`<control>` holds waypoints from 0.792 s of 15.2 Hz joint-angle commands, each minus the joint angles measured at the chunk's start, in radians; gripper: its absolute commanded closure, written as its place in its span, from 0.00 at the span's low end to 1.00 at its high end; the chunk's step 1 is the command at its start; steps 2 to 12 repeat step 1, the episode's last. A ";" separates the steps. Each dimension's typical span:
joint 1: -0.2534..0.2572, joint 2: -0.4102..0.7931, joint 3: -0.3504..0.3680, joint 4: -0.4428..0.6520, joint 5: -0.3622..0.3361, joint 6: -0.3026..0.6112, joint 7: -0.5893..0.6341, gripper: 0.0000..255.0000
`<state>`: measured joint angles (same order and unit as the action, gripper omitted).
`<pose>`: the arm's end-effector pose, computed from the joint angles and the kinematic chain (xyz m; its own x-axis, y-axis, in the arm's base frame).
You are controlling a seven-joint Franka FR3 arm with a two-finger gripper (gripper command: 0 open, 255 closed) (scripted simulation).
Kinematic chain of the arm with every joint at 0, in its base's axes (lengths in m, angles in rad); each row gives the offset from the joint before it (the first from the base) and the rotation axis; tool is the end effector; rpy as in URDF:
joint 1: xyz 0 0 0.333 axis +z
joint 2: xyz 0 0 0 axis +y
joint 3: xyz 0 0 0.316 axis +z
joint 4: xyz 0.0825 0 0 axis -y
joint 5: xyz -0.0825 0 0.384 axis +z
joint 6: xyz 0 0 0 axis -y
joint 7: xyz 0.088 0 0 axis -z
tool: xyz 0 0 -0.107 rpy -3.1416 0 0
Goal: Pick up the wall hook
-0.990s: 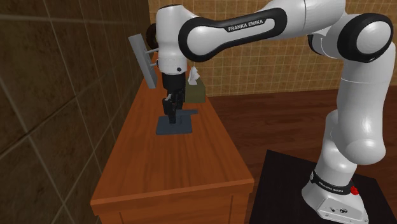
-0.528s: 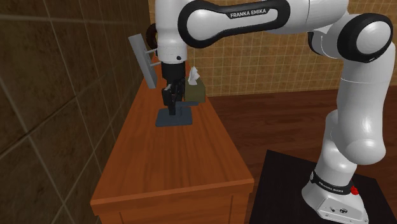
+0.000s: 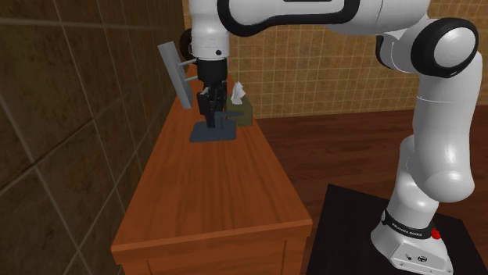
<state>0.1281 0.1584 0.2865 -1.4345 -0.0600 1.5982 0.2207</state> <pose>0.5609 0.2246 0.6030 0.9816 0.1904 0.0148 0.1903 -0.9817 0.0125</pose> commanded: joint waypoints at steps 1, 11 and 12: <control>0.002 0.003 0.001 0.014 -0.001 -0.011 0.002 1.00; 0.002 0.003 0.001 0.014 -0.001 -0.011 0.002 1.00; 0.002 0.003 0.001 0.014 -0.001 -0.011 0.002 1.00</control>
